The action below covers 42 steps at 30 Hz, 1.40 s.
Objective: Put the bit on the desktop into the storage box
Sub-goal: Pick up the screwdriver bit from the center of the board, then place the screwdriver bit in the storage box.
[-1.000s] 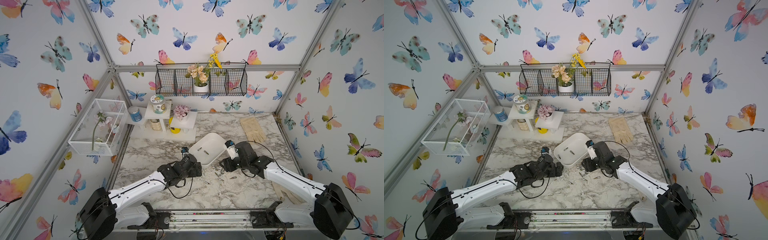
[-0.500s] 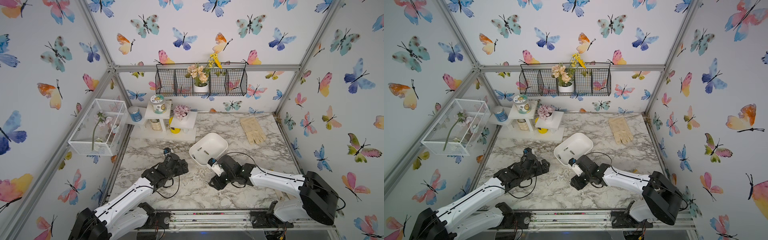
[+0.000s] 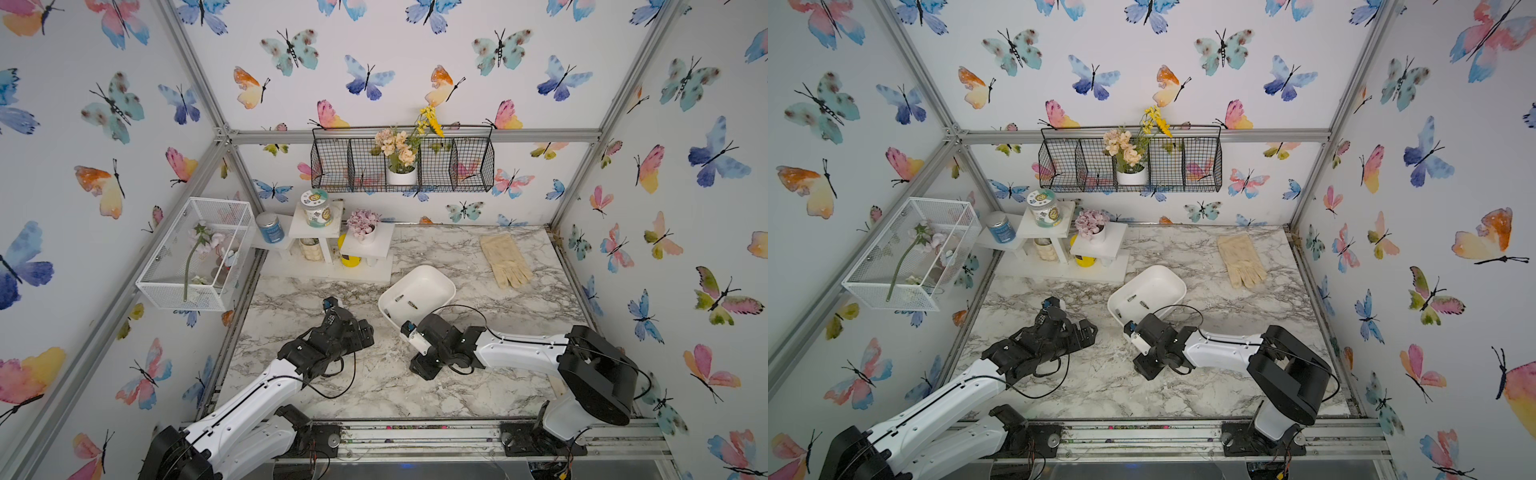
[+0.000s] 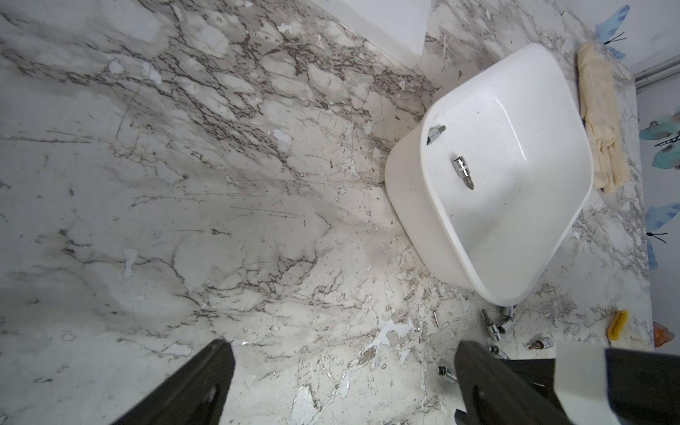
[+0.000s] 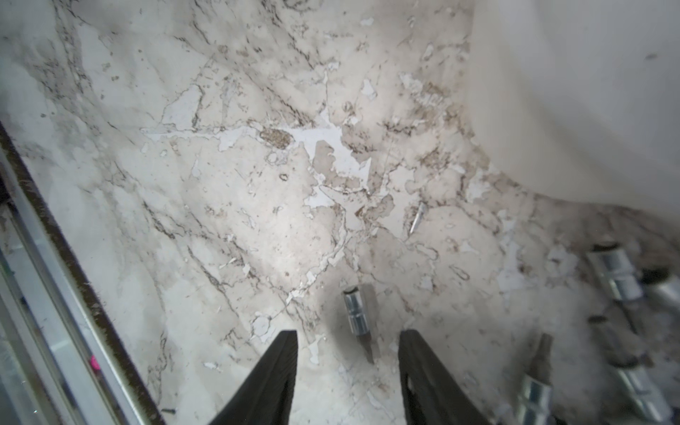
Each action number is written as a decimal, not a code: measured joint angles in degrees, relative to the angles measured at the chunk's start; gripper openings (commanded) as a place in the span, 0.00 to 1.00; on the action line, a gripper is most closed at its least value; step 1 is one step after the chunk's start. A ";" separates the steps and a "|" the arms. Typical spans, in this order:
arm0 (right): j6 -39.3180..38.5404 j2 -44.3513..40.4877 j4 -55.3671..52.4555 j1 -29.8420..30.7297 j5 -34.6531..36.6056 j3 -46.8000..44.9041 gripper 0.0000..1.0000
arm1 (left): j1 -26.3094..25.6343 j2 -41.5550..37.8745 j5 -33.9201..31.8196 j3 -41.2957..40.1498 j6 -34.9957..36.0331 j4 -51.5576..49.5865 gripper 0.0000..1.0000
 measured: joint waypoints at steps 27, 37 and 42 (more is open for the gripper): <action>0.09 4.09 -0.72 1.11 3.74 2.43 0.16 | 0.33 -0.68 1.11 -1.73 0.00 0.70 0.99; 1.55 -1.22 -3.43 1.11 7.04 2.91 0.16 | 0.37 -0.68 1.14 -1.75 0.00 0.74 0.99; 1.66 -5.49 -6.19 1.11 10.67 7.26 0.16 | 0.37 -0.68 1.18 -1.79 0.00 0.92 0.99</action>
